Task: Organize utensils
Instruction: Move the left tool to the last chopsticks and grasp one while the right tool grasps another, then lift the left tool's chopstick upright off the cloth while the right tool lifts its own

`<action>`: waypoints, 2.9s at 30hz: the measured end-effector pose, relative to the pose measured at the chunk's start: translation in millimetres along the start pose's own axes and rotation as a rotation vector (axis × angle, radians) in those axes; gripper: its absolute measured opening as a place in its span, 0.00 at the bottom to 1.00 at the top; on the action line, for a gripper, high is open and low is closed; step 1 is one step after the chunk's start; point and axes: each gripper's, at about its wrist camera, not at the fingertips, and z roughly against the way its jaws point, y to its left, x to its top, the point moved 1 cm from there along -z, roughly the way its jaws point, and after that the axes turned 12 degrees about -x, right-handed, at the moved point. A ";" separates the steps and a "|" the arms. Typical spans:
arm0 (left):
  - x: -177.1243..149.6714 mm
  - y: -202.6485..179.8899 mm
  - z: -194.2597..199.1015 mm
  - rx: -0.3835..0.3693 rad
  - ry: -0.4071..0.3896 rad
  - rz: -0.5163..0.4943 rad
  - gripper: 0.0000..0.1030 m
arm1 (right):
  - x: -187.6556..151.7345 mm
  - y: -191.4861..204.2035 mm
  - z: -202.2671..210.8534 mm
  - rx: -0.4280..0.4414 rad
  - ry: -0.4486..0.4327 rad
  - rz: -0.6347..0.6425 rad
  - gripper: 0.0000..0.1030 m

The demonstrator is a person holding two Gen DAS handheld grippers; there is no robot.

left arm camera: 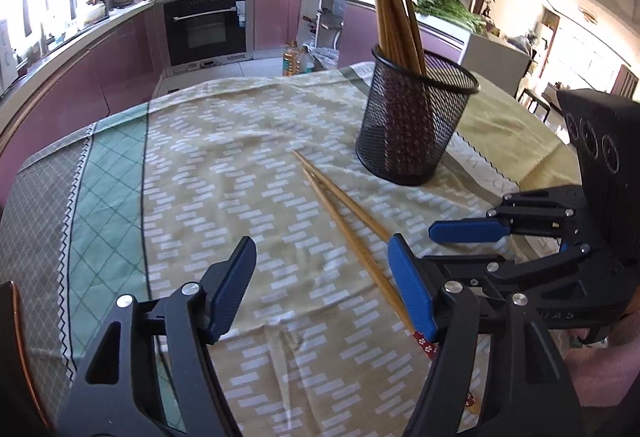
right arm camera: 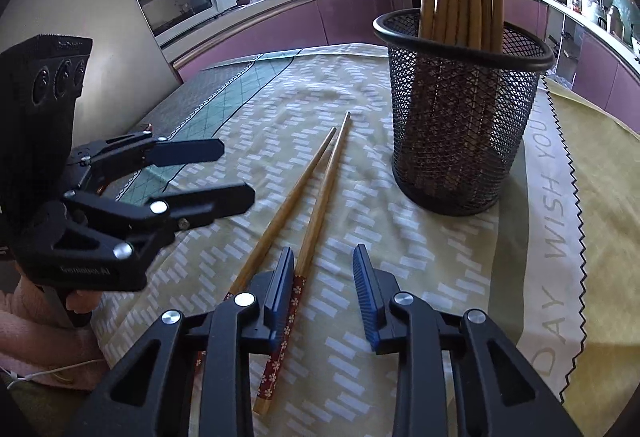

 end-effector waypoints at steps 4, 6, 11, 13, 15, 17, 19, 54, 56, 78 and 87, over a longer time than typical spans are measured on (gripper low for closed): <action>-2.0 -3.9 -13.8 -0.001 0.055 -0.011 0.57 | 0.2 0.1 -0.1 -0.003 0.001 0.009 0.28; -3.0 -3.3 -19.6 0.000 0.079 -0.008 0.54 | -0.5 -2.2 0.8 -0.003 0.002 0.011 0.28; -3.2 -5.7 -27.9 0.005 0.103 -0.021 0.53 | 2.1 1.3 -0.3 -0.007 0.006 0.017 0.28; -3.3 -6.0 -29.7 0.010 0.107 -0.026 0.53 | 3.3 1.6 -0.8 -0.011 0.005 0.022 0.28; -2.7 -6.4 -31.3 0.017 0.110 -0.035 0.51 | 5.5 2.3 -2.8 -0.017 0.004 0.029 0.28; -1.7 -5.7 -31.7 0.019 0.113 -0.040 0.47 | 7.6 2.8 -4.8 -0.019 0.003 0.032 0.28; -0.8 -5.0 -32.1 0.023 0.114 -0.044 0.44 | 11.3 5.0 -7.1 -0.025 0.000 0.038 0.28; -1.6 -5.4 -31.8 0.034 0.122 -0.038 0.19 | 17.2 10.5 -15.6 0.047 0.002 -0.003 0.06; -1.6 -5.7 -32.0 0.034 0.121 -0.043 0.18 | 17.2 10.1 -15.6 0.045 0.004 0.005 0.06; 1.7 -7.5 -15.6 0.037 0.054 0.005 0.07 | 19.2 5.4 3.3 0.073 -0.067 -0.033 0.06; 8.6 -12.2 6.6 0.004 0.006 0.003 0.07 | 21.6 1.1 27.5 0.081 -0.135 -0.041 0.06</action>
